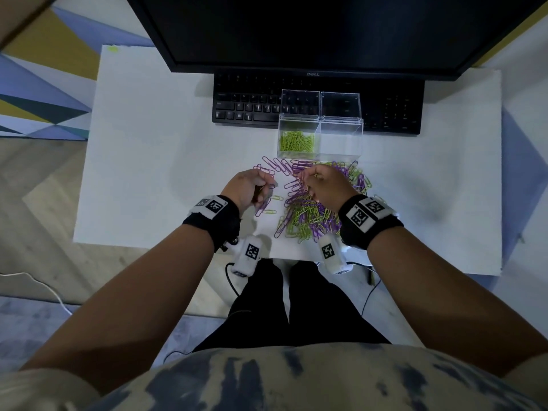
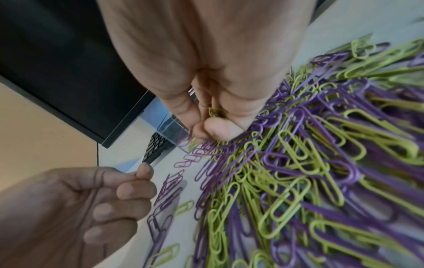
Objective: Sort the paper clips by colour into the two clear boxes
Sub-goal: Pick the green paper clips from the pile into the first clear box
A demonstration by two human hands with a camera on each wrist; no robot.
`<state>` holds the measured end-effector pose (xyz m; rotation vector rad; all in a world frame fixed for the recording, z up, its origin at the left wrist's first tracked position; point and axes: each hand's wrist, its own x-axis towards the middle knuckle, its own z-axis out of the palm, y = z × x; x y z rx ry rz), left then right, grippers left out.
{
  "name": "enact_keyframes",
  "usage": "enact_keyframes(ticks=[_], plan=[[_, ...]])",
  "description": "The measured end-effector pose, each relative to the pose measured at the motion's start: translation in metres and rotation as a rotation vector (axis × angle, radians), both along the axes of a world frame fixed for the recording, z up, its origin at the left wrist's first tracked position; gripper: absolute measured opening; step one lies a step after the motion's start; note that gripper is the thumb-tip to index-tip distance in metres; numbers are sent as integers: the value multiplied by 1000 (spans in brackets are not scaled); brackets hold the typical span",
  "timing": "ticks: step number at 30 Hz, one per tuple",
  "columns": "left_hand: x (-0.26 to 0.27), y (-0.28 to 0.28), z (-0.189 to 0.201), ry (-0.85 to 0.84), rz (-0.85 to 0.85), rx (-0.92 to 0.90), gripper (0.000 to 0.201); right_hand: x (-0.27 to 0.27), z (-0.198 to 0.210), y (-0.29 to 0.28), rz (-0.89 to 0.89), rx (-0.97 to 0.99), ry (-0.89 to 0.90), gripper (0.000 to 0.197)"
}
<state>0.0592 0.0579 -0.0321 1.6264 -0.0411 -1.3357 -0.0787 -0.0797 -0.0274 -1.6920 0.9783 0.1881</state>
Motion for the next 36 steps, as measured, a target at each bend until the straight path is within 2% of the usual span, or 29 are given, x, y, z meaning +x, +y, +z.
enact_keyframes(ticks=[2, 5, 6, 8, 10, 14, 16, 19, 22, 25, 30, 33, 36], plan=[[-3, 0, 1, -93, -80, 58, 31, -1, -2, -1, 6, -37, -10, 17], [-9, 7, 2, -448, -401, 139, 6, 1, -2, -1, -6, -59, 3, 17], [-10, 10, 3, -543, -537, 141, 10, 1, 0, -1, -2, -74, 4, 20], [-12, 13, -2, -700, -809, 155, 32, 3, 4, 1, 16, -88, -8, 25], [-11, 14, -6, -829, -941, 187, 39, 5, 5, 1, -19, -15, -34, 28], [-10, 15, -17, -953, -911, 139, 22, 5, 12, 3, -186, 254, -105, 25], [-11, 13, -19, -987, -893, 126, 15, 6, 16, 7, -175, 292, -109, 21], [-11, 8, -18, -1018, -944, 155, 17, 4, 15, 16, 114, 31, 2, 17], [-10, 5, -13, -1029, -1022, 175, 19, 2, 6, 27, 458, -248, 12, 14], [-11, 4, -13, -1016, -1026, 174, 19, -2, -4, 33, 637, -360, 44, 19], [-12, 5, -11, -993, -983, 104, 19, -2, -7, 31, 636, -408, 45, 10], [-10, 4, -4, -944, -795, 59, 12, -2, -8, 25, 527, -349, 44, 5], [-5, 4, 0, -812, -583, 84, 7, -1, -2, 17, 336, -329, 31, 7]])
